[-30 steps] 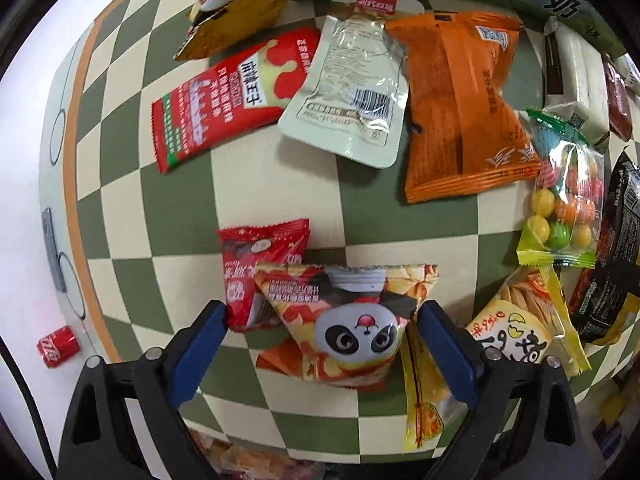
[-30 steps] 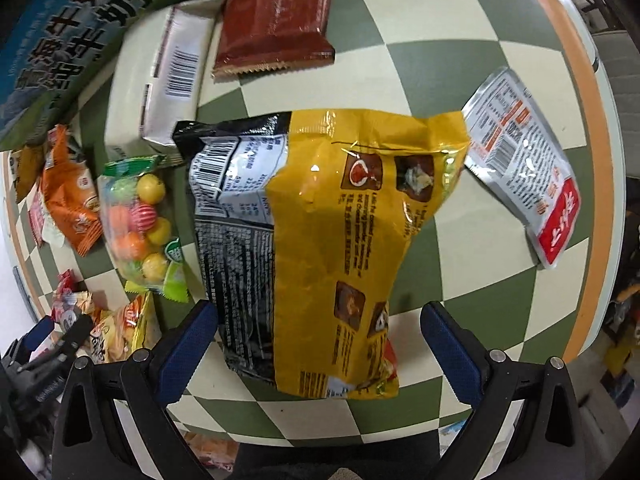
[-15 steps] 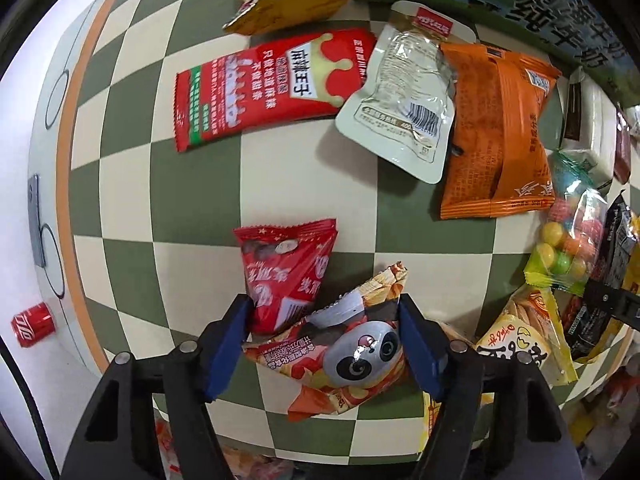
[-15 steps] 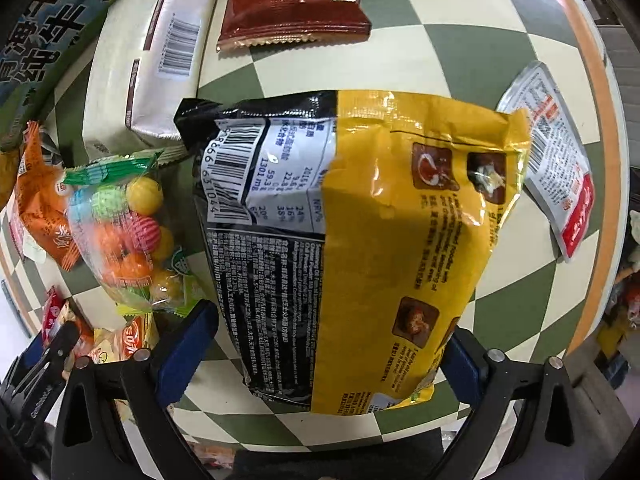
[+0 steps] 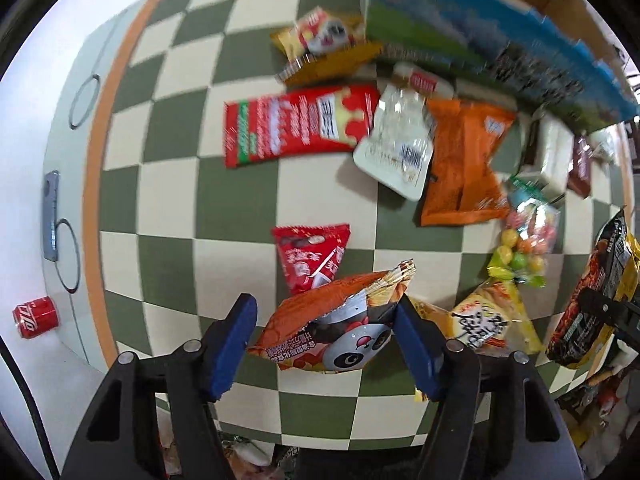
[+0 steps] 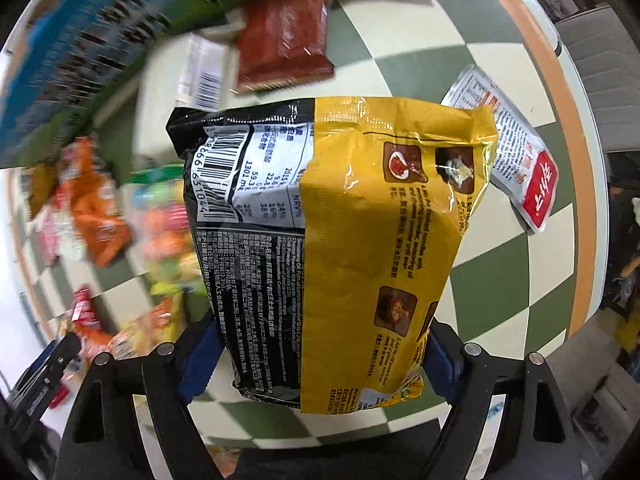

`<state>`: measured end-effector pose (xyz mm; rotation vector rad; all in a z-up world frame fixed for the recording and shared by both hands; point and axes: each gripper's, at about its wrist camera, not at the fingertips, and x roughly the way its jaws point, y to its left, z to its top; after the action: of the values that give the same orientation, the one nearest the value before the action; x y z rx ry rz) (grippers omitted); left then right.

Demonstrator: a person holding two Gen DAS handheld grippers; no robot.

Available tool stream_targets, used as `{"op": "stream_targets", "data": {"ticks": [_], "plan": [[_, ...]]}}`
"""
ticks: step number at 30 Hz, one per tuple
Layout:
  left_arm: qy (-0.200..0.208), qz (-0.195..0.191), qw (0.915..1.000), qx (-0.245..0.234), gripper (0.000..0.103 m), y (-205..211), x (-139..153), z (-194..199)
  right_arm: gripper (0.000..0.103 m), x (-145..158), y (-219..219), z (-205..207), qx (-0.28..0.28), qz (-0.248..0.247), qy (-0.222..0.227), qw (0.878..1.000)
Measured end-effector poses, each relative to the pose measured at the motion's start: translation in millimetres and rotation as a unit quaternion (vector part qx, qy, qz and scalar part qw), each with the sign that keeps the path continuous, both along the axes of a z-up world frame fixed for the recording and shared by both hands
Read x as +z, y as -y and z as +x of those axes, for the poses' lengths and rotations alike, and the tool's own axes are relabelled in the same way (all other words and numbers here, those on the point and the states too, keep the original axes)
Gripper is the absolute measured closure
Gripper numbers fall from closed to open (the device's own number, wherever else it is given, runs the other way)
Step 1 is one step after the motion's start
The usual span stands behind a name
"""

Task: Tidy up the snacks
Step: 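Carry both packets into the cardboard box and open both tools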

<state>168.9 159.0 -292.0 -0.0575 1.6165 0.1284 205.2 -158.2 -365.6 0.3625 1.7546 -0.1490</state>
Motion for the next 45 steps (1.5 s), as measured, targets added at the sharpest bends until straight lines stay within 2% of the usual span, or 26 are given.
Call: {"op": "stream_targets", "data": {"ticks": [3,5,7,8,9,11,13,17,19,22,24,28,29,33,38,41,42,43,44,45], "plan": [[0.027,-0.015,0.9994,0.011,0.036,-2.5,33.0,3.3,0.016,24.9,-0.2,-2.6,0.006,0.024,0.025,0.999],[0.050,-0.026,0.9983,0.015,0.036,18.1,55.1,11.6,0.016,44.5,-0.4,-0.7,0.015,0.040,0.046,0.998],[0.077,-0.042,0.9960,0.017,0.036,35.9,89.3,22.8,0.016,66.3,-1.8,3.5,0.029,0.055,0.069,0.996],[0.087,-0.045,0.9951,0.014,0.036,66.0,93.1,34.6,0.016,90.8,-4.0,1.9,0.035,0.060,0.077,0.995],[0.100,-0.049,0.9937,0.008,0.036,90.7,110.1,51.0,0.016,104.0,-5.5,6.4,0.044,0.066,0.085,0.993],[0.120,-0.055,0.9913,-0.001,0.036,105.9,141.8,66.9,0.016,135.4,-8.1,26.5,0.062,0.079,0.104,0.989],[0.136,-0.054,0.9890,-0.014,0.036,120.4,169.0,93.9,0.016,151.9,-13.6,49.7,0.082,0.092,0.121,0.985],[0.152,-0.040,0.9870,-0.031,0.036,121.4,186.2,159.6,0.016,176.2,-16.8,116.5,0.106,0.103,0.153,0.977],[0.146,-0.043,0.9878,-0.034,0.036,124.9,180.7,197.1,0.016,175.8,-15.7,151.6,0.114,0.094,0.164,0.975],[0.119,-0.054,0.9909,-0.032,0.036,126.8,153.7,247.4,0.016,162.2,-9.8,197.6,0.123,0.080,0.165,0.975],[0.092,-0.063,0.9932,-0.032,0.036,128.2,126.2,279.6,0.016,138.0,-5.9,225.6,0.128,0.077,0.150,0.977],[0.055,-0.065,0.9959,-0.031,0.036,135.1,86.6,317.4,0.016,95.8,-9.4,271.3,0.149,0.066,0.120,0.979],[0.044,-0.068,0.9962,-0.033,0.036,137.0,77.1,325.2,0.016,100.4,-12.1,286.4,0.152,0.066,0.113,0.980],[0.012,-0.069,0.9970,-0.032,0.036,139.9,47.1,347.3,0.016,67.8,-20.2,316.3,0.170,0.065,0.083,0.980],[-0.012,-0.062,0.9970,-0.046,0.036,146.8,28.1,360.8,0.016,34.2,-21.3,335.9,0.177,0.059,0.054,0.981],[-0.031,-0.056,0.9967,-0.051,0.036,147.9,19.4,366.1,0.015,25.9,-26.0,344.1,0.182,0.061,0.038,0.981],[-0.031,-0.052,0.9968,-0.052,0.036,147.5,17.2,368.6,0.015,34.9,-36.6,342.2,0.180,0.059,0.035,0.981],[-0.030,-0.046,0.9971,-0.051,0.034,147.2,16.7,369.3,0.014,33.4,-35.7,343.1,0.177,0.058,0.033,0.982],[-0.030,-0.041,0.9975,-0.049,0.032,146.2,16.5,369.7,0.008,33.3,-38.5,348.0,0.176,0.057,0.034,0.982],[-0.026,-0.042,0.9978,-0.045,0.020,145.2,17.5,370.2,0.006,38.1,-38.6,344.7,0.177,0.053,0.036,0.982]]}}
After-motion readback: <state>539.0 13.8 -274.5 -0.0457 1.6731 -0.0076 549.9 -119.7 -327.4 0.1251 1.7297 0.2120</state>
